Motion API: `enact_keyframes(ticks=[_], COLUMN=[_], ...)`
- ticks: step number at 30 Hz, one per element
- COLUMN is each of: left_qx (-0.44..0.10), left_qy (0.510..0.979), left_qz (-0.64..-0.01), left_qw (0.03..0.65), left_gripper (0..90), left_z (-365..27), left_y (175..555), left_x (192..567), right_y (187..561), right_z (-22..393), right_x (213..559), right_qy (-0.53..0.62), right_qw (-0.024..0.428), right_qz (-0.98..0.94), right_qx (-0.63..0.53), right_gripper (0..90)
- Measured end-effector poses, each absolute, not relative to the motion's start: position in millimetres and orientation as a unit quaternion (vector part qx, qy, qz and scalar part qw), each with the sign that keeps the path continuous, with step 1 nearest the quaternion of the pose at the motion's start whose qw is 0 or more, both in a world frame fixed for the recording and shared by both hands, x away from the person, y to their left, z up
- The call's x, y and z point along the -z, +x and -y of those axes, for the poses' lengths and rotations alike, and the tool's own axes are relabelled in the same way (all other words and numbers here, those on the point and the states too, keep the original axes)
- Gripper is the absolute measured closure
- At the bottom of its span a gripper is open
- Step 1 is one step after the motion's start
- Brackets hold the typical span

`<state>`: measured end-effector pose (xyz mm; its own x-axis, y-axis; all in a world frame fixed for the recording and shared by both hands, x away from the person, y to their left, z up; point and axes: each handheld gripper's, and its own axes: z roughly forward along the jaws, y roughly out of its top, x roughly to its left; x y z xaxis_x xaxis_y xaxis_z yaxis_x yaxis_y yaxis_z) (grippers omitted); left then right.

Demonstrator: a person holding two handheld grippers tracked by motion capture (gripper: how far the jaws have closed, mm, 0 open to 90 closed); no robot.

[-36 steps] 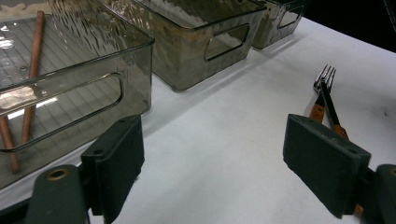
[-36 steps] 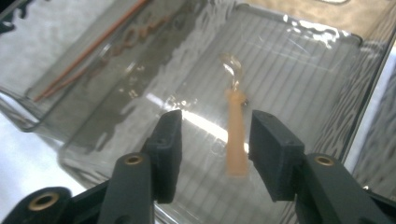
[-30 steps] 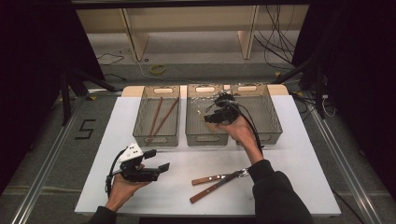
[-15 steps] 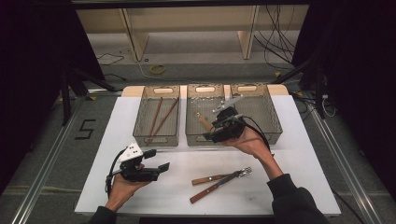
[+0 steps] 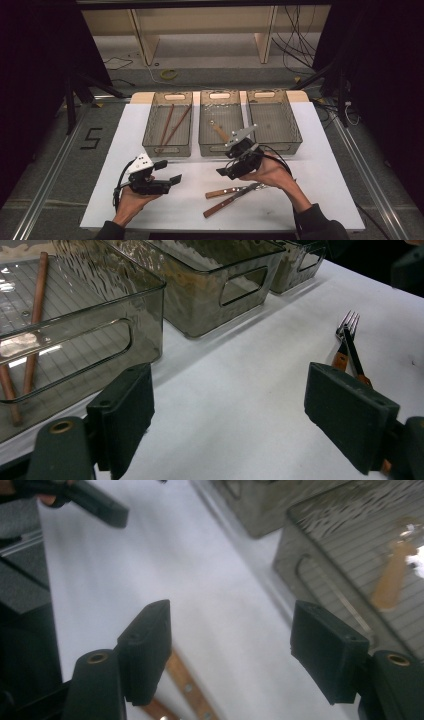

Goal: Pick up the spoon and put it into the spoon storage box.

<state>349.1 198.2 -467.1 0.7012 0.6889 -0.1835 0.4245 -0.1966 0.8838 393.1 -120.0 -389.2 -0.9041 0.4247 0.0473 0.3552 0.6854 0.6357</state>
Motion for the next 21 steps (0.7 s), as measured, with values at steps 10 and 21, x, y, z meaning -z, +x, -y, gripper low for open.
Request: enact_keyframes(ticks=[10, 21], left_qx=[-0.128, -0.127], left_qy=[0.764, 0.763], left_qz=[-0.365, -0.365], left_qw=[0.517, 0.518], left_gripper=[19.3, 19.4], left_z=[-199, -198], left_y=[349, 349], left_x=[467, 467], right_y=[370, 355], right_z=[116, 108], right_x=[405, 421], right_qy=[0.172, 0.132], right_qw=[0.038, 0.021], right_qz=[-0.934, -0.951], right_qx=[-0.311, -0.277], right_gripper=[34.6, 36.8])
